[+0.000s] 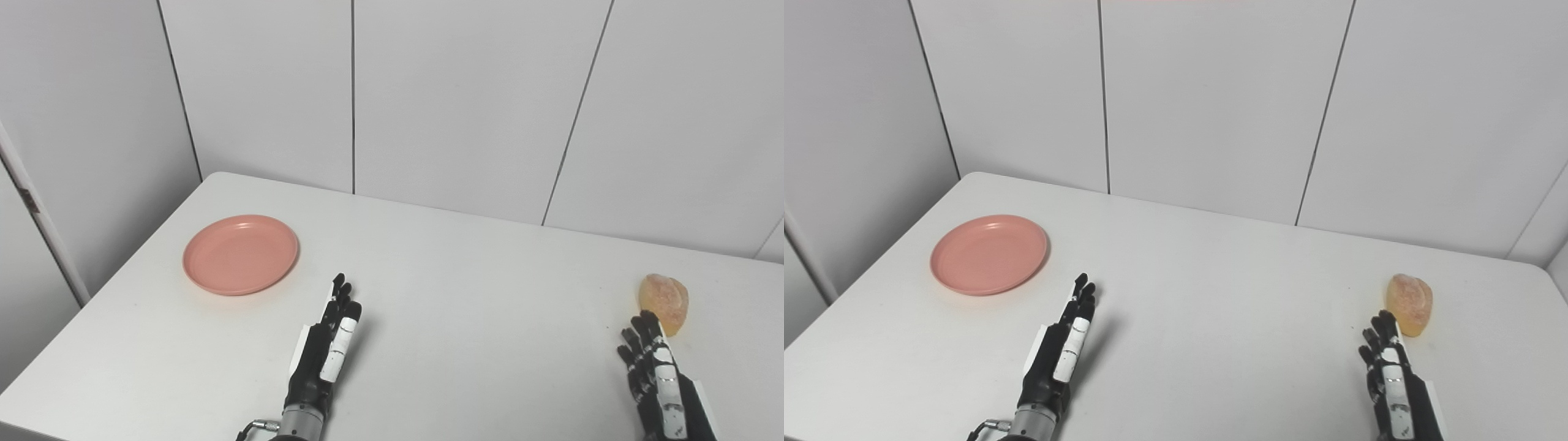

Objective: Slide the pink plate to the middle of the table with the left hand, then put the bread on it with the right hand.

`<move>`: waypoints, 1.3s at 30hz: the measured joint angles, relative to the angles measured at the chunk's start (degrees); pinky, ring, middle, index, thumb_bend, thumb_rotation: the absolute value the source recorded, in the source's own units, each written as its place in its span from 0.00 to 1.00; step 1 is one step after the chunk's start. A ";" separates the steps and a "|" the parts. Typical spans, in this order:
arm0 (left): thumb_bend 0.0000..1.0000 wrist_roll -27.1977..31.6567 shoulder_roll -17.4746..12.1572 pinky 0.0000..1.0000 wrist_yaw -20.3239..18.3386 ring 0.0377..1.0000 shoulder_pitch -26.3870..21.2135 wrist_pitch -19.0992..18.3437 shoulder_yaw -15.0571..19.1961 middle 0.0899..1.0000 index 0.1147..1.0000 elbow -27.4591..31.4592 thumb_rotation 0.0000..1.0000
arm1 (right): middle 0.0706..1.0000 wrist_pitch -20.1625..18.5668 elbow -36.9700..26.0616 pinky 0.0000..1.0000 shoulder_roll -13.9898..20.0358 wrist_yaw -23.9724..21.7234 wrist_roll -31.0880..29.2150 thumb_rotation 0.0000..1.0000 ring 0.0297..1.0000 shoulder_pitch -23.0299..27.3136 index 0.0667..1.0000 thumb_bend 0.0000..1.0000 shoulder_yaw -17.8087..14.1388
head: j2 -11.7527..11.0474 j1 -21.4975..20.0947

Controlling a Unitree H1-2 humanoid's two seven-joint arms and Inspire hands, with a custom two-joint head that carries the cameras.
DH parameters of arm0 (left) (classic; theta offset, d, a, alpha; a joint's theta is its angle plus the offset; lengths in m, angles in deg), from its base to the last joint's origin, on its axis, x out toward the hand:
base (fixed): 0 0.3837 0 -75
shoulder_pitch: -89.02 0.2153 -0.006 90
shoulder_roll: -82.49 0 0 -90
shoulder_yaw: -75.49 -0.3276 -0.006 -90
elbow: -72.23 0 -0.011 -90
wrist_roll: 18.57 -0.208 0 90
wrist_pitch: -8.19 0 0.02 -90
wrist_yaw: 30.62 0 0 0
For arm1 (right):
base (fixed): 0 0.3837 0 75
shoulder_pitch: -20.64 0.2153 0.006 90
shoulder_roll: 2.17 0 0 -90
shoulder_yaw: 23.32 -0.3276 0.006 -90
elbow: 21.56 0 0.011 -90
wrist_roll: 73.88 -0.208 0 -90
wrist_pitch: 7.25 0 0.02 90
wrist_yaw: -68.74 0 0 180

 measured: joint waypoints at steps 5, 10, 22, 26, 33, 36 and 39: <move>0.77 0.11 0.00 1.00 -0.06 1.00 -0.32 0.69 -0.19 1.00 1.00 -0.57 0.96 | 1.00 0.14 0.79 1.00 0.01 -0.03 0.31 0.89 0.99 0.42 1.00 0.75 -0.08 | -0.97 0.00; 0.77 1.54 0.01 1.00 -0.58 1.00 -0.39 0.90 -0.03 1.00 1.00 -0.74 0.96 | 1.00 0.38 1.68 1.00 0.00 -0.05 0.35 0.88 0.99 0.93 1.00 0.73 -0.11 | -1.77 -0.79; 0.88 12.41 -0.41 1.00 -2.67 1.00 -2.79 -3.16 4.18 1.00 1.00 0.86 0.92 | 0.99 1.99 1.81 1.00 -0.81 0.48 2.02 0.85 0.97 1.02 0.97 0.71 -0.10 | -1.85 -1.06; 0.85 13.88 -2.57 1.00 -2.92 1.00 -6.71 -4.87 6.02 1.00 1.00 3.42 0.93 | 0.98 2.25 1.87 1.00 -1.36 1.43 2.10 0.85 0.96 1.08 0.97 0.70 -0.83 | -2.20 -1.23; 0.86 11.74 -7.65 1.00 -2.53 0.97 -15.41 -4.91 8.98 0.98 0.96 3.70 0.90 | 0.97 2.40 1.84 1.00 -1.73 2.23 2.32 0.84 0.95 1.12 0.96 0.69 -1.35 | -2.21 -1.76; 0.86 10.89 -8.85 0.98 -2.39 0.92 -16.47 -4.68 9.83 0.93 0.91 3.71 0.87 | 0.96 2.38 1.72 0.98 -1.84 2.96 2.50 0.81 0.94 1.11 0.95 0.69 -1.44 | -2.12 -1.94; 0.85 10.37 -9.68 0.97 -2.08 0.90 -17.56 -4.56 11.00 0.92 0.89 3.71 0.88 | 0.96 2.36 1.69 0.98 -1.83 3.49 2.67 0.81 0.95 1.10 0.95 0.70 -1.42 | -2.03 -2.11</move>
